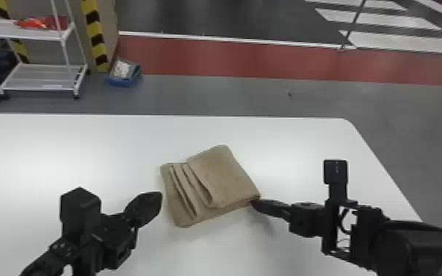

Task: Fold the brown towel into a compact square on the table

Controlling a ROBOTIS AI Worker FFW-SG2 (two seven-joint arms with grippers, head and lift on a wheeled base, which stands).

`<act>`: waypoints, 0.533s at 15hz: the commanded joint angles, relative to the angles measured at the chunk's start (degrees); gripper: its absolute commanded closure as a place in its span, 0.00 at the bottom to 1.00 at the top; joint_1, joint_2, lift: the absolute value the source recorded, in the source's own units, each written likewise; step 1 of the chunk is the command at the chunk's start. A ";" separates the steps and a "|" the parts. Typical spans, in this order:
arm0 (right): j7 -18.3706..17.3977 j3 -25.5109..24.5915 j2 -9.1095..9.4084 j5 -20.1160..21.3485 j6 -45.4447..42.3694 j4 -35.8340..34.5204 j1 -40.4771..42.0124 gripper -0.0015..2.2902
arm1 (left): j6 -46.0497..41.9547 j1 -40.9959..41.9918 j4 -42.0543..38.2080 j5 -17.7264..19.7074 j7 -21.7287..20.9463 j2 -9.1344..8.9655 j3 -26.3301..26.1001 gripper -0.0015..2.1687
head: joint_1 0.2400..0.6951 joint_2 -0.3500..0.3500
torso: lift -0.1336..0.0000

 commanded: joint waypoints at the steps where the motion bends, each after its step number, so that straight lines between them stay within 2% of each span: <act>1: -1.44 1.64 0.00 1.42 -0.01 3.73 -4.07 0.97 | -0.42 2.11 -1.51 0.92 -0.67 0.76 3.28 0.82 | 1.00 0.32 | 0.07; 3: -3.20 3.93 0.18 3.09 -0.89 6.89 -7.58 0.97 | -1.48 2.37 -0.64 1.18 -0.94 0.84 4.68 0.82 | 1.00 0.35 | 0.07; 6: -4.61 5.86 0.35 4.23 -7.39 11.20 -11.45 0.96 | -6.75 1.32 3.06 1.80 -1.55 0.93 4.86 0.82 | 1.00 0.41 | 0.07; 8: -4.43 4.89 0.00 3.00 -7.57 10.84 -8.81 0.89 | -9.39 -0.18 5.52 2.06 -1.64 0.67 4.07 0.82 | 1.00 0.42 | 0.07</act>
